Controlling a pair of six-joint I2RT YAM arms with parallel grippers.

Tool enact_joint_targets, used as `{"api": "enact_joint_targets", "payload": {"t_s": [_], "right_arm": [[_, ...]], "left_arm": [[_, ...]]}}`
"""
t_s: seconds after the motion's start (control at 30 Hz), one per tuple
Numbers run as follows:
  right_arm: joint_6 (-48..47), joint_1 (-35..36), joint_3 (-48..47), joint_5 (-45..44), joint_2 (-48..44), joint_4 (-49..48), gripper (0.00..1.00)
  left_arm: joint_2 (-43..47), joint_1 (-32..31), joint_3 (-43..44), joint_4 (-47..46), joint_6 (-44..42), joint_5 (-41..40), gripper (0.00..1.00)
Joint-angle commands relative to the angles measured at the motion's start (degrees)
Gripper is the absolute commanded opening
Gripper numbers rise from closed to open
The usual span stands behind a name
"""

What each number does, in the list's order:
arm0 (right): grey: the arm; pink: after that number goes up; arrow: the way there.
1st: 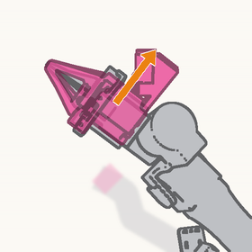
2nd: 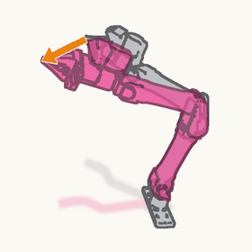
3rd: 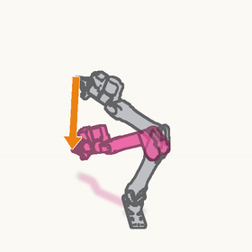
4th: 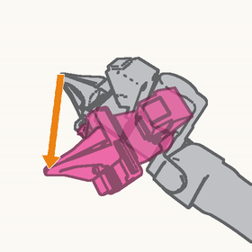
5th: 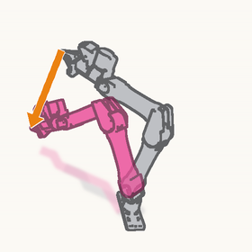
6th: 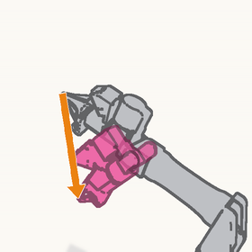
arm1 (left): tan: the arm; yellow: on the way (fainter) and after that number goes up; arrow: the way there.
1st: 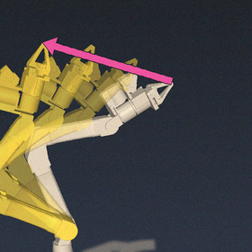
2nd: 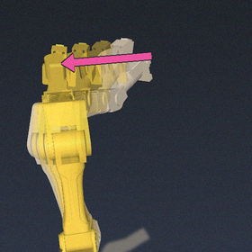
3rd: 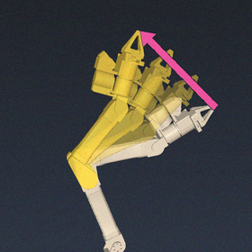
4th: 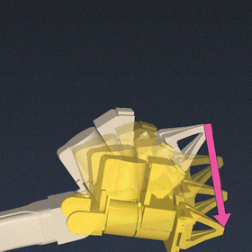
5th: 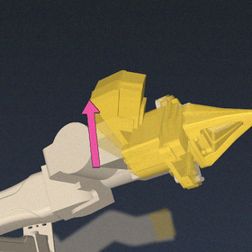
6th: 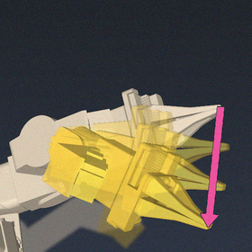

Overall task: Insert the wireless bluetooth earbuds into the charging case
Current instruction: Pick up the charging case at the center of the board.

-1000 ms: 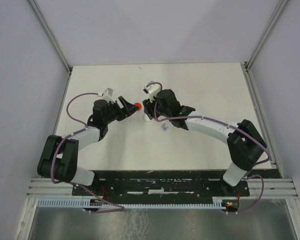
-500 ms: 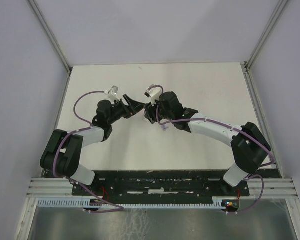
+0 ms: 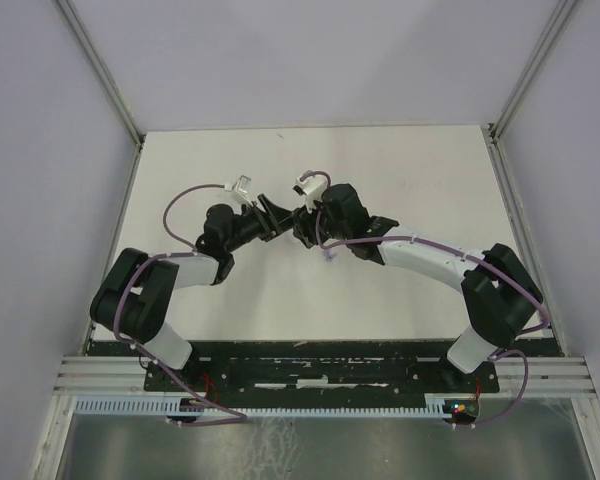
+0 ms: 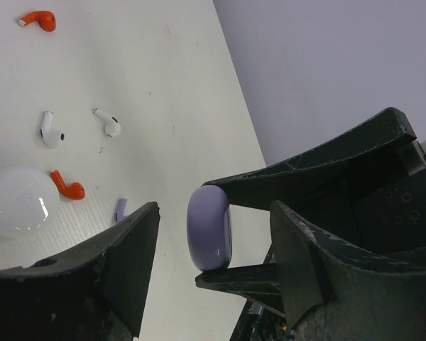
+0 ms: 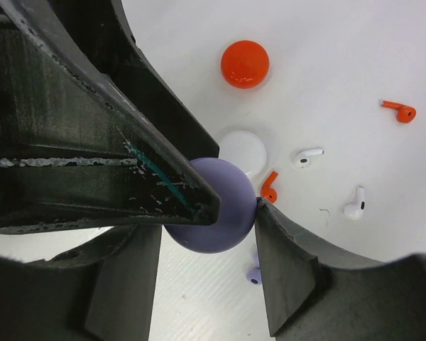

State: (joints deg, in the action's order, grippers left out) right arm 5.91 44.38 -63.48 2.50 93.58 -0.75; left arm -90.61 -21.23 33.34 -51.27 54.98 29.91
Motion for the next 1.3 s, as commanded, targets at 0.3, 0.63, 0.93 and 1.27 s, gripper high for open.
{"api": "enact_joint_targets", "payload": {"t_s": [0.3,0.63,0.93,1.27], "right_arm": [[0.8,-2.3,1.3,1.7,-2.8,-3.0,0.47],[1.0,-3.3,2.3,2.3,-4.0,-3.7,0.47],[1.0,-3.9,4.7,2.9,-6.4,-6.3,0.47],[1.1,-4.3,5.3,4.1,-7.0,-6.7,0.47]], "left_arm": [[-3.4,-2.3,0.9,-7.9,3.8,2.1,0.60],[-6.3,-3.6,1.6,-10.9,5.7,3.1,0.56],[-7.5,-3.8,1.7,-12.5,7.3,3.5,0.58],[-8.0,-3.8,1.5,-14.0,8.5,3.9,0.45]]}}
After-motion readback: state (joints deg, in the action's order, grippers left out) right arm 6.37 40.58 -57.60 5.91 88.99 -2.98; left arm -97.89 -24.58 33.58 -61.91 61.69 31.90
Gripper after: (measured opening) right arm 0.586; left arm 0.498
